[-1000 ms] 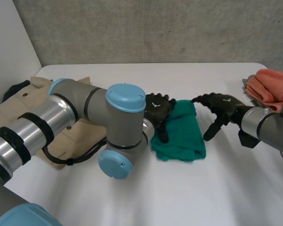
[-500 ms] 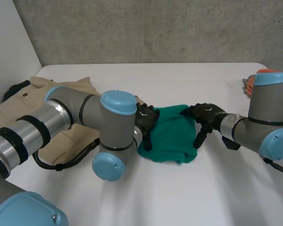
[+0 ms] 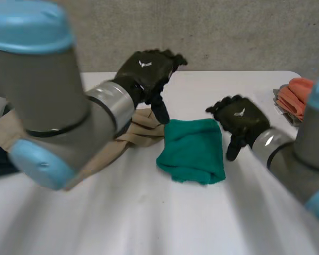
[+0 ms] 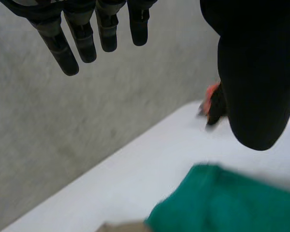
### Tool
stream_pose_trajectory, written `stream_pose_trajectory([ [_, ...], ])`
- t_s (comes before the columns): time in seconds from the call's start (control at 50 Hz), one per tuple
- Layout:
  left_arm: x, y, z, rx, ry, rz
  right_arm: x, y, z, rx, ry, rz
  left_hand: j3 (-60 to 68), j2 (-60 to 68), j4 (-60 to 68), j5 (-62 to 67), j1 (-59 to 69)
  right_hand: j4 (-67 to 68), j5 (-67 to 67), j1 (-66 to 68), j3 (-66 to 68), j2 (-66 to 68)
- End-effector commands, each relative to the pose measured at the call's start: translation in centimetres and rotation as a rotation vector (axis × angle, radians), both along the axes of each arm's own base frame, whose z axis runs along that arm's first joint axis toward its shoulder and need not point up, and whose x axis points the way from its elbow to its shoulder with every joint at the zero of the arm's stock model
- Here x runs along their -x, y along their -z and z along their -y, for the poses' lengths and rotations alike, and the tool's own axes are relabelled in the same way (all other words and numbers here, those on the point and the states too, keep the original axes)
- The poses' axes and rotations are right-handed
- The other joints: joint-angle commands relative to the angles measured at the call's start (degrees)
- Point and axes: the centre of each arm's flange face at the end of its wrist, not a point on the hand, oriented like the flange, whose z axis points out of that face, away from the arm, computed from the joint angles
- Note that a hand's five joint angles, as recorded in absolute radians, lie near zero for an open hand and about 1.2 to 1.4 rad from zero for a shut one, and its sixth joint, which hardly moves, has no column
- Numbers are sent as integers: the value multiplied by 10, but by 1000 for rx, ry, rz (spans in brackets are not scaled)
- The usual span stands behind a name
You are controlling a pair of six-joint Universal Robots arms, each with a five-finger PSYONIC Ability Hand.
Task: Fold the laundry.
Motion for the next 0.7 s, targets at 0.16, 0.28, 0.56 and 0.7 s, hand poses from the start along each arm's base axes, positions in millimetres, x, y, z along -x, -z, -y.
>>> stream_pose_trajectory([
  [0.16, -19, -14, -47, -192, 405, -62, -36, 86, -60, 15, -34, 11, -20, -18, -15, -26, -7, -20, -25, -19, -18, -18],
  [0.28, -18, -8, -47, -179, 373, -62, -43, 102, -36, 81, -20, 12, -20, -18, -15, -26, -7, -20, -25, -19, -18, -18],
  [0.56, -14, -11, -47, -146, 368, -92, -44, 107, -4, 118, -40, 28, -20, -18, -15, -26, -7, 106, 101, 107, 108, 108],
  [0.7, -14, -11, -47, -151, 367, -94, -45, 100, 9, 150, -42, 51, -20, -18, -15, -26, -7, 439, 434, 440, 441, 441],
])
